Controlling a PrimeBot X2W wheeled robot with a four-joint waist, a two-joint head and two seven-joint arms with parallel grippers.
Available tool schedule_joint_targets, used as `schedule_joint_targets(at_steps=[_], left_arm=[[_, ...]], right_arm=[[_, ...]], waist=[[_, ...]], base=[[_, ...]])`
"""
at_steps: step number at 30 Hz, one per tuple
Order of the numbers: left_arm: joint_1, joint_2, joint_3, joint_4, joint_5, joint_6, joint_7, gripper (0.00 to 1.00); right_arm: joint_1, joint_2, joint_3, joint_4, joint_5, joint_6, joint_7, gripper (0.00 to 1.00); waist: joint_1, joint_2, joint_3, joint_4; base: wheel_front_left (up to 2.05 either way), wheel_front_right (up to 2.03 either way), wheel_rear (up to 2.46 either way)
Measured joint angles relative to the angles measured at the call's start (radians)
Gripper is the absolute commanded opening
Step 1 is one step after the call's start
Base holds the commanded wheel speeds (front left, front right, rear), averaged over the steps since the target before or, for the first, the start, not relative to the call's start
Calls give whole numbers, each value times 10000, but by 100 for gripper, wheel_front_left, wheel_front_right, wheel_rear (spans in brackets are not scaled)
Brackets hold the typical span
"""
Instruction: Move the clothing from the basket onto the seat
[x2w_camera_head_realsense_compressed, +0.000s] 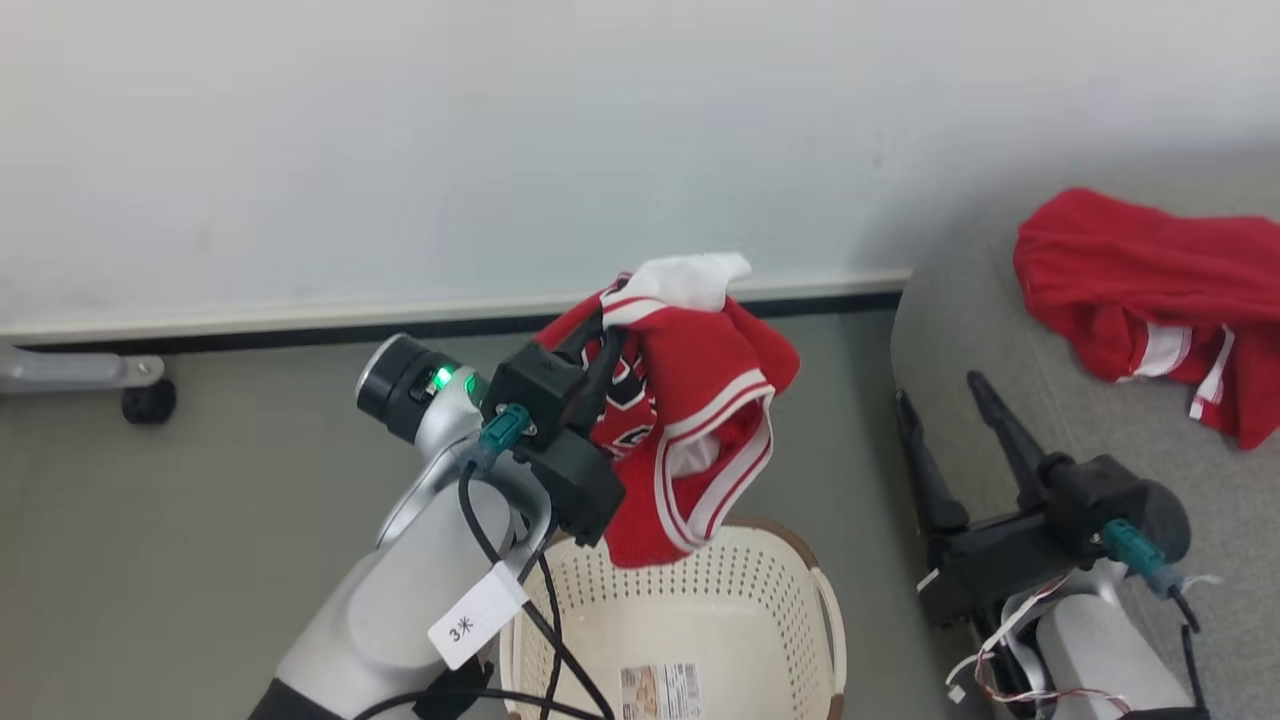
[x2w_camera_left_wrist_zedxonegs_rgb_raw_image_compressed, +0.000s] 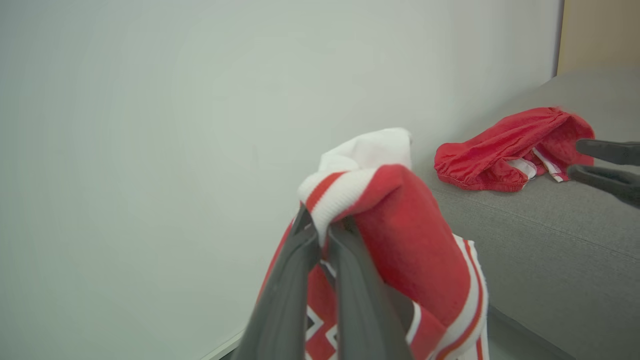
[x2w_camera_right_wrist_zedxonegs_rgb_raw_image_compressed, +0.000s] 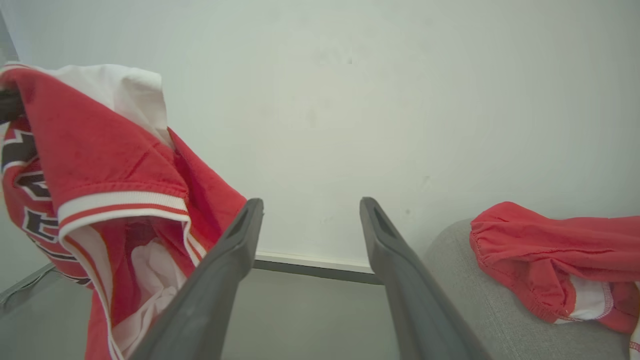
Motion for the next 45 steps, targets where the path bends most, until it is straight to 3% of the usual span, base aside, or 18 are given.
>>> schedule_joint_targets(at_steps=[11,29,31,32,33,39,40,41,43,45], left_arm=[[890,4,-290,-1057,-249,-92,495,0],[1204,27,-1319,-3007,-890,-153,1262,0],[1280,38,-1317,-3041,-989,-150,1361,0],[1316,38,-1277,-3051,-1080,-121,1421,0],[1363,40,-1237,-3051,-1126,-73,1442,0],[1749,113,-976,-3047,-1325,75,1588,0],[1828,153,-922,-3047,-1384,100,1590,11],[1897,190,-882,-3045,-1406,104,1599,36],[2007,222,-815,-3047,-1467,184,1601,59],[2127,247,-761,-3047,-1490,188,1601,100]], right_arm=[[361,171,1344,345,-48,366,104,100],[-901,307,2679,2236,-249,523,537,100],[-1047,370,2780,2336,-236,523,529,46],[-1109,387,2844,2380,-224,523,529,29],[-1145,403,2901,2393,-180,523,523,0],[-1165,407,3488,2545,48,525,426,0],[-1165,407,3536,2550,113,529,418,0],[-1170,395,3578,2554,161,529,393,0],[-1177,359,3661,2560,205,533,378,0],[-1203,301,3703,2558,303,533,337,0]], waist=[[-1,-1,-1502,366],[1,1,-1873,988],[1,1,-1879,1041],[2,1,-1882,1060],[2,1,-1882,1069],[1,1,-1890,1014],[1,1,-1892,983],[2,1,-1894,948],[2,1,-1896,870],[2,1,-1897,777]], base=[[0,0,0],[0,0,0],[0,0,0],[0,0,0],[0,0,0],[0,0,0],[0,0,0],[0,0,0],[0,0,0],[0,0,0]])
